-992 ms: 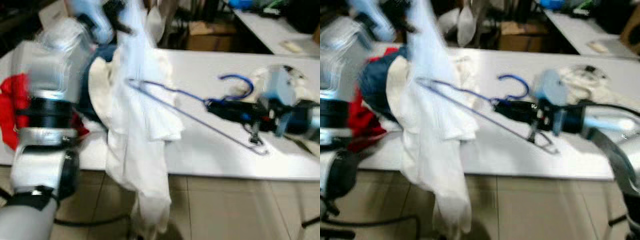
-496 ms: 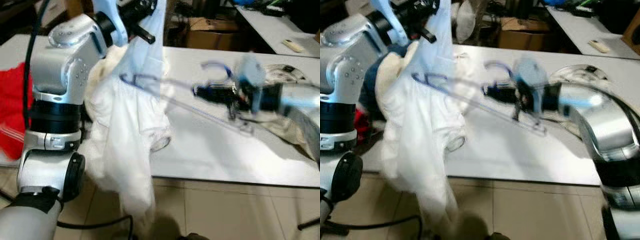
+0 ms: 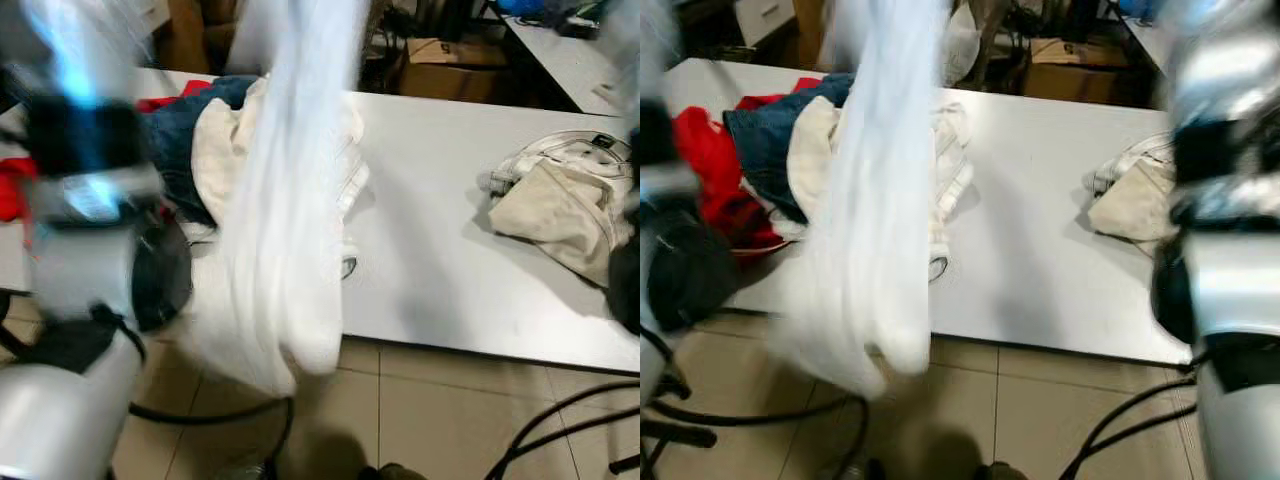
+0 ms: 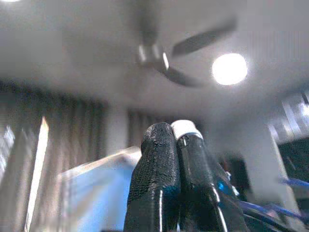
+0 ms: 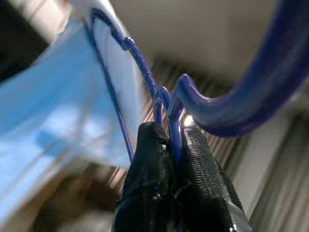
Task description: Hang hanger
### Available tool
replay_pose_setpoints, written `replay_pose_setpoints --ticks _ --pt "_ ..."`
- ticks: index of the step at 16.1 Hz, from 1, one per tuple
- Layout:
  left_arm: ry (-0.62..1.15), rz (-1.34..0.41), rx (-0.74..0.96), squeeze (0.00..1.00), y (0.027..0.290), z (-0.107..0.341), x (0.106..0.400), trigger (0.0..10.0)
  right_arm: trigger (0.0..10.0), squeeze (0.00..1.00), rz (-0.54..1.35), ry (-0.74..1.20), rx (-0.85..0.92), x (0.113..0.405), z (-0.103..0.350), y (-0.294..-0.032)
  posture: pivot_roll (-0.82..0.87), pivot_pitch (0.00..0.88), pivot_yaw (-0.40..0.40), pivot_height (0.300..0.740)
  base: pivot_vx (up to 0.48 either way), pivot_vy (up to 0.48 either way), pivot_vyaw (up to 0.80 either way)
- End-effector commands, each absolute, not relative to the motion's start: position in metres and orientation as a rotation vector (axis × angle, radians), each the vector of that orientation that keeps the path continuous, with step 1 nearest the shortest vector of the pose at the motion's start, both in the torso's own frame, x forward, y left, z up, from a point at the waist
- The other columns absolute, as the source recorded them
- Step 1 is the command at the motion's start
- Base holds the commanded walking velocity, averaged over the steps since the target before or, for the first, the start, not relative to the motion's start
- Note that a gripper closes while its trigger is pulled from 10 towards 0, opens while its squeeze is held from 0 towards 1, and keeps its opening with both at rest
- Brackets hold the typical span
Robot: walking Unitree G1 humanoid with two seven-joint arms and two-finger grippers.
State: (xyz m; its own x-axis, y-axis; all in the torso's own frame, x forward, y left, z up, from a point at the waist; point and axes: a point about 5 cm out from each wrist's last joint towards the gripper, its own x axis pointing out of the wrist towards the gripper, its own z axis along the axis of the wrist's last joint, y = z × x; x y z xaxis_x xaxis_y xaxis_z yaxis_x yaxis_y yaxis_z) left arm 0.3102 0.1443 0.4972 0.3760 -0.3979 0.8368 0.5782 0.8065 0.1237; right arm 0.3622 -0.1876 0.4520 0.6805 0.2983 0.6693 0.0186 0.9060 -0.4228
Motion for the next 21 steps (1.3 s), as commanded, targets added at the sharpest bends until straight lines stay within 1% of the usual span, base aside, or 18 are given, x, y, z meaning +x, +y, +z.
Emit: replay_pose_setpoints --ticks 1,2,3,4,5,6,7,9,10,11,13,14,15,16,17,18,20,21 --pt "-1.105 -0.601 -0.231 0.00 0.156 0.508 0.300 10.0 10.0 0.00 0.111 -0.844 -0.409 0.361 0.455 -0.200 0.03 0.000 -0.008 0.740 0.000 0.000 0.00" --pt "-1.122 -0.605 -0.217 0.00 0.156 0.508 0.299 10.0 10.0 0.00 0.136 -0.838 -0.431 0.364 0.453 -0.197 0.03 0.000 -0.002 0.740 0.000 0.000 0.00" --pt "-1.055 -0.611 -0.193 0.00 0.147 0.491 0.311 10.0 10.0 0.00 0.263 -0.695 -0.508 0.381 0.416 -0.187 0.02 0.000 0.003 0.740 0.000 0.000 0.00" --pt "-1.023 -0.609 -0.171 0.00 0.142 0.482 0.317 10.0 10.0 0.00 0.305 -0.636 -0.539 0.387 0.399 -0.184 0.02 0.000 0.003 0.740 0.000 0.000 0.00" --pt "-0.931 -0.606 -0.108 0.00 0.130 0.457 0.330 10.0 10.0 0.00 0.414 -0.518 -0.610 0.392 0.357 -0.179 0.02 0.000 0.005 0.740 0.000 0.000 0.00" --pt "-0.823 -0.612 -0.072 0.00 0.118 0.431 0.343 10.0 10.0 0.00 0.510 -0.409 -0.637 0.391 0.317 -0.177 0.02 0.000 0.005 0.740 0.000 0.000 0.00" --pt "-0.656 -0.616 0.044 0.00 0.104 0.393 0.359 10.0 10.0 0.00 0.611 -0.315 -0.659 0.383 0.278 -0.179 0.02 0.000 0.006 0.740 0.000 0.000 0.00" --pt "-0.535 -0.603 0.146 0.00 0.098 0.363 0.368 10.0 10.0 0.00 0.687 -0.244 -0.662 0.373 0.256 -0.182 0.02 0.000 0.011 0.740 0.000 0.000 0.00" --pt "-0.421 -0.530 0.251 0.00 0.102 0.332 0.379 10.0 10.0 0.00 0.818 -0.181 -0.672 0.354 0.238 -0.185 0.02 0.000 0.022 0.740 0.000 0.000 0.00" --pt "-0.369 -0.459 0.273 0.00 0.109 0.317 0.387 10.0 10.0 0.00 0.927 -0.120 -0.661 0.333 0.228 -0.189 0.01 0.000 0.027 0.740 0.000 0.000 0.00" --pt "-0.395 -0.389 0.264 0.00 0.118 0.318 0.392 10.0 10.0 0.00 0.971 -0.088 -0.652 0.315 0.228 -0.196 0.01 0.000 0.027 0.740 0.000 0.000 0.00" --pt "-0.389 -0.324 0.277 0.00 0.127 0.316 0.398 10.0 10.0 0.00 1.012 -0.059 -0.625 0.300 0.228 -0.200 0.01 0.000 0.030 0.740 0.000 0.000 0.00" --pt "-0.385 -0.292 0.297 0.00 0.132 0.314 0.401 10.0 10.0 0.00 1.037 -0.044 -0.612 0.293 0.228 -0.201 0.01 0.000 0.033 0.740 0.000 0.000 0.00" --pt "-0.355 -0.248 0.316 0.00 0.140 0.307 0.407 10.0 10.0 0.00 1.076 -0.012 -0.598 0.278 0.230 -0.205 0.01 0.000 0.038 0.740 0.000 0.000 0.00" --pt "-0.325 -0.225 0.348 0.00 0.149 0.297 0.410 10.0 10.0 0.00 1.076 0.007 -0.582 0.265 0.236 -0.210 0.00 0.000 0.049 0.740 0.000 0.000 0.00" --pt "-0.307 -0.229 0.356 0.00 0.151 0.292 0.411 10.0 10.0 0.00 1.072 0.008 -0.570 0.262 0.240 -0.213 0.00 0.000 0.051 0.740 0.000 0.000 0.00" --pt "-0.162 -0.403 0.358 0.00 0.154 0.256 0.406 10.0 10.0 0.00 1.004 -0.023 -0.499 0.246 0.258 -0.232 -0.01 0.000 0.070 0.740 0.000 0.000 0.00" --pt "-0.076 -0.512 0.359 0.00 0.157 0.233 0.397 10.0 10.0 0.00 0.932 -0.057 -0.457 0.238 0.267 -0.242 -0.02 0.000 0.078 0.740 0.000 0.000 0.00"
